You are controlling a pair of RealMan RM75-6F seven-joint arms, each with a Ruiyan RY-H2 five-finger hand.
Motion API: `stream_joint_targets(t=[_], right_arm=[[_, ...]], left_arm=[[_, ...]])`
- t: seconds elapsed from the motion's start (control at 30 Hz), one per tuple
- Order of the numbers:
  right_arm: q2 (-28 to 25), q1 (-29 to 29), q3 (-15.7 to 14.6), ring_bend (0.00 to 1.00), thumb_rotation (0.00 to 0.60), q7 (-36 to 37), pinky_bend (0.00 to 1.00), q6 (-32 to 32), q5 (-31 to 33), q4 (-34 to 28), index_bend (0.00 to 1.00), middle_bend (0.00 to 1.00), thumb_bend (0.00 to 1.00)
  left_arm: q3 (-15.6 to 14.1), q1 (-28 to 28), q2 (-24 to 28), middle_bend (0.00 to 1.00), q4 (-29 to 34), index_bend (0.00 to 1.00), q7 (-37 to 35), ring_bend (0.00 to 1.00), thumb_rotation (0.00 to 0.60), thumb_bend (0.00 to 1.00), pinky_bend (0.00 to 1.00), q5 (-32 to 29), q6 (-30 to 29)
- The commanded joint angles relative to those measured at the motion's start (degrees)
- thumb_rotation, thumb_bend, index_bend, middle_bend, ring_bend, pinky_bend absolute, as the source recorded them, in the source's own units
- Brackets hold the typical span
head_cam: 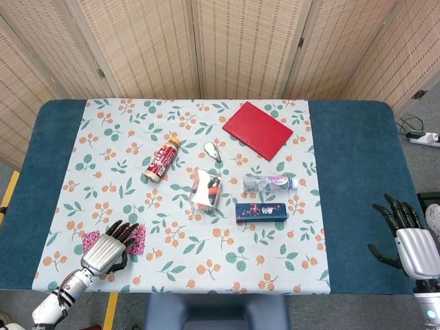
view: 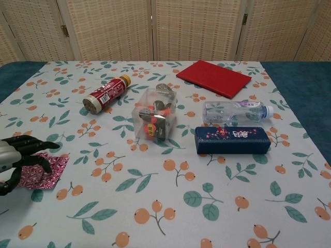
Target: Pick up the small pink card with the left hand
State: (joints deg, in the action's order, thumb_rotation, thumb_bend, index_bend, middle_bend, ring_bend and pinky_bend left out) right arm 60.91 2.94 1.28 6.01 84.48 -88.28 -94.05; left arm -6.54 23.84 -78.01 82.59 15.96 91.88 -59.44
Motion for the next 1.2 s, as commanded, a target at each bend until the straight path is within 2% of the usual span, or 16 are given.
stream_joint_targets(t=[0.03, 0.77, 1.2], right_arm=[[-0.02, 0.0, -0.01, 0.03, 0.6, -0.04, 0.0, -0.01, -0.01, -0.04, 0.15, 0.04, 0.27], [-0.07, 0.14, 0.09, 0.03, 0.6, -0.51, 0.0, -0.24, 0.0, -0.44, 0.15, 0.04, 0.27], [-0.15, 0.17, 0.05, 0.03, 0.6, -0.94, 0.0, -0.25, -0.11, -0.83, 0.15, 0.04, 0.27]], left_arm=[[0.14, 0.1, -0.18, 0.0, 0.09, 0.27, 0.65, 0.0, 0.091, 0.92, 0.0, -0.54, 0.32], [-1.05, -1.38, 1.48, 0.0, -1.54, 0.29, -0.76, 0.0, 0.09, 0.92, 0.0, -3.36, 0.5], [-1.77, -2.14, 2.58, 0.0, -2.1, 0.3, -2.51, 0.0, 0.095, 0.92, 0.0, -2.95, -0.28]])
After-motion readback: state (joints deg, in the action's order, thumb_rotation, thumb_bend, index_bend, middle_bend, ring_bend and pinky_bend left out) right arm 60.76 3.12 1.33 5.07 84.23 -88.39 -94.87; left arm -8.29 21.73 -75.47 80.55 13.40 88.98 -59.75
